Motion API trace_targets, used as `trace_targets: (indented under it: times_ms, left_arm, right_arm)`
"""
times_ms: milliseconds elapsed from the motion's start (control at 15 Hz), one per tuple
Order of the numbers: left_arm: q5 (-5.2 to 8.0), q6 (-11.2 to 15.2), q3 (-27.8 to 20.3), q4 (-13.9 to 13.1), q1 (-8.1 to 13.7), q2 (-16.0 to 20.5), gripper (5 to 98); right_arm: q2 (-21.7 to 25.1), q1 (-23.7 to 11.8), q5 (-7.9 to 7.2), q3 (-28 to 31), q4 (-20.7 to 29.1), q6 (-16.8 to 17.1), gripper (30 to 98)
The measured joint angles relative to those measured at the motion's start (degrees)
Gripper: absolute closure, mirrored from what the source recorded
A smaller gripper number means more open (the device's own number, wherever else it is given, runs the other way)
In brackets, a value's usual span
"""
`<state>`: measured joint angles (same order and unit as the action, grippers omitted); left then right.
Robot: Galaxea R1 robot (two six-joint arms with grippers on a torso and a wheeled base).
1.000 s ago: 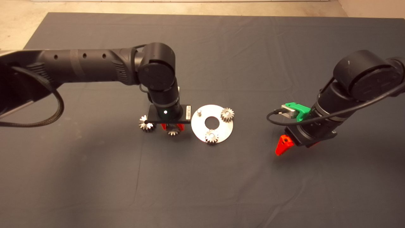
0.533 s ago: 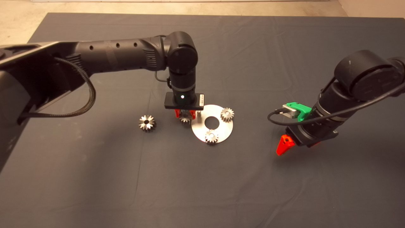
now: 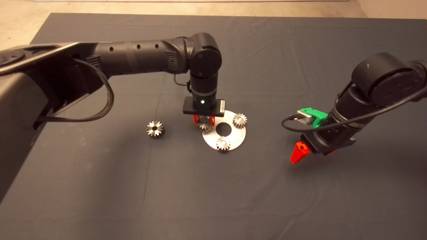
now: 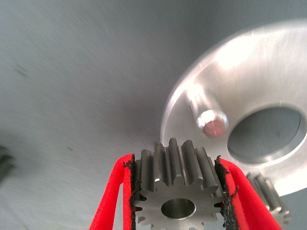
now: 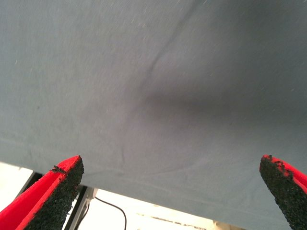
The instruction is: Remove an incorrectly installed larger gear and replace it with the correct smaller gear
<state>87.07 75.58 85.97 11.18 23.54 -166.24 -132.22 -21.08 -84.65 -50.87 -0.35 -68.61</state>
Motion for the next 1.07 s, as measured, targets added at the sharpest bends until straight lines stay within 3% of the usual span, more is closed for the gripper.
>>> trace_targets:
  times_ms: [333,1067]
  left_arm:
    - [-0.06,-0.04,0.19,-0.07,2.0,-0.27,73.8]
    - [-0.03,-0.12,1.04,-0.05,2.7,-0.93,74.9]
  right_arm:
    - [-0.03,-0.01,0.0,-0.59,-0.02,0.0,31.4]
    - [-0.17,0.0,0.0,-0.59,0.0,-0.02,31.4]
